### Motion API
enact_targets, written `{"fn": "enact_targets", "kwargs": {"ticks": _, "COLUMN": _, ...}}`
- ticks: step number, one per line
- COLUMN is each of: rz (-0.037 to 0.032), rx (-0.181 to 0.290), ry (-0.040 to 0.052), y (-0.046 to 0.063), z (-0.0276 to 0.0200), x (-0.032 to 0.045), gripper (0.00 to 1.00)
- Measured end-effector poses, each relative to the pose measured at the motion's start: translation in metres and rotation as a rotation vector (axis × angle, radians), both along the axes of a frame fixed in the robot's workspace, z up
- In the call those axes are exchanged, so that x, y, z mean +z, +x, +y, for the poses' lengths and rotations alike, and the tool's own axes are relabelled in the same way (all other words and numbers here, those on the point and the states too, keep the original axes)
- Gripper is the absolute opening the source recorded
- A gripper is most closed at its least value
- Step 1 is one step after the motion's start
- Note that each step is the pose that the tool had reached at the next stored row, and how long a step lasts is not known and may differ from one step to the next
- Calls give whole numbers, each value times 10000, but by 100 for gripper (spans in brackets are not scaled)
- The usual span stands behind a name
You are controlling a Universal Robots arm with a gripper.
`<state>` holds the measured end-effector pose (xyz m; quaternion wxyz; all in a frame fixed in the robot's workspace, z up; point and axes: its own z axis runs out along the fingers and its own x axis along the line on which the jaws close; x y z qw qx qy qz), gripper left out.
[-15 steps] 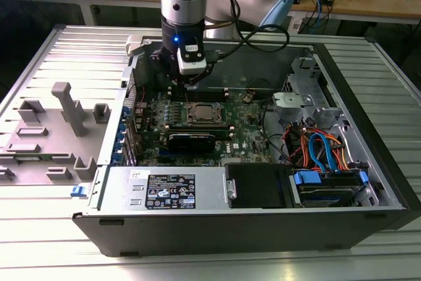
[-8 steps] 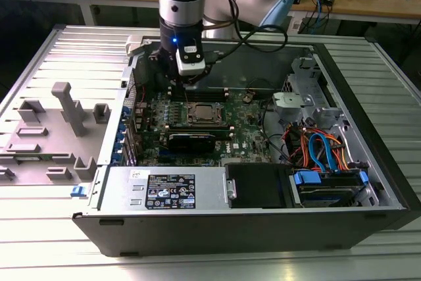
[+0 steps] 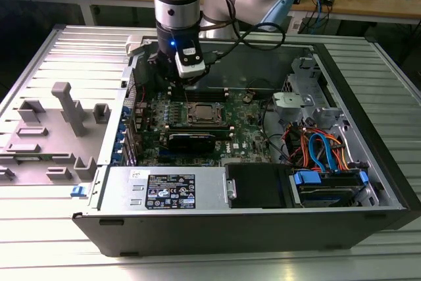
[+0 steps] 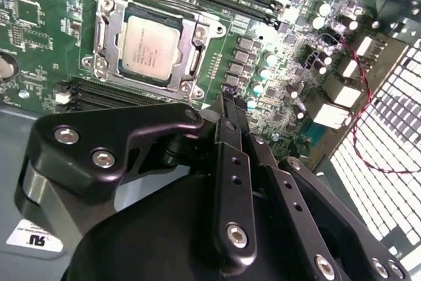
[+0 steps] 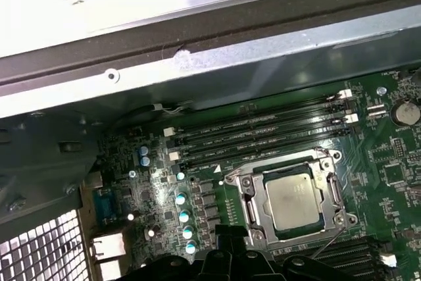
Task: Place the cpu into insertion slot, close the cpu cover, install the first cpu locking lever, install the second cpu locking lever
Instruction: 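Install the first cpu locking lever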
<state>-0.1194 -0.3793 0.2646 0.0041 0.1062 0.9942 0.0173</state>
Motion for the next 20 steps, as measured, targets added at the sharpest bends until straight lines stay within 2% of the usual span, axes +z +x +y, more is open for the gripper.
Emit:
{"fn": "enact_targets", "kwargs": {"ticks": 1, "rz": -11, "rx": 35, "ry": 2, "y": -5, "z": 0, "x": -2, "gripper": 11}}
{"fn": "enact_targets", "kwargs": {"ticks": 7, "rz": -12, "rx": 982, "ry": 2, "y": -8, "z": 0, "x": -20, "gripper": 11}}
{"fn": "enact_targets", "kwargs": {"ticks": 15, "rz": -16, "rx": 1530, "ry": 2, "y": -73, "z": 5, "x": -28, "gripper": 11}}
{"fn": "enact_targets", "kwargs": {"ticks": 18, "rz": -16, "rx": 1824, "ry": 2, "y": -73, "z": 40, "x": -29, "gripper": 11}}
{"fn": "enact_targets", "kwargs": {"ticks": 20, "rz": -17, "rx": 1949, "ry": 3, "y": -76, "z": 81, "x": -30, "gripper": 11}}
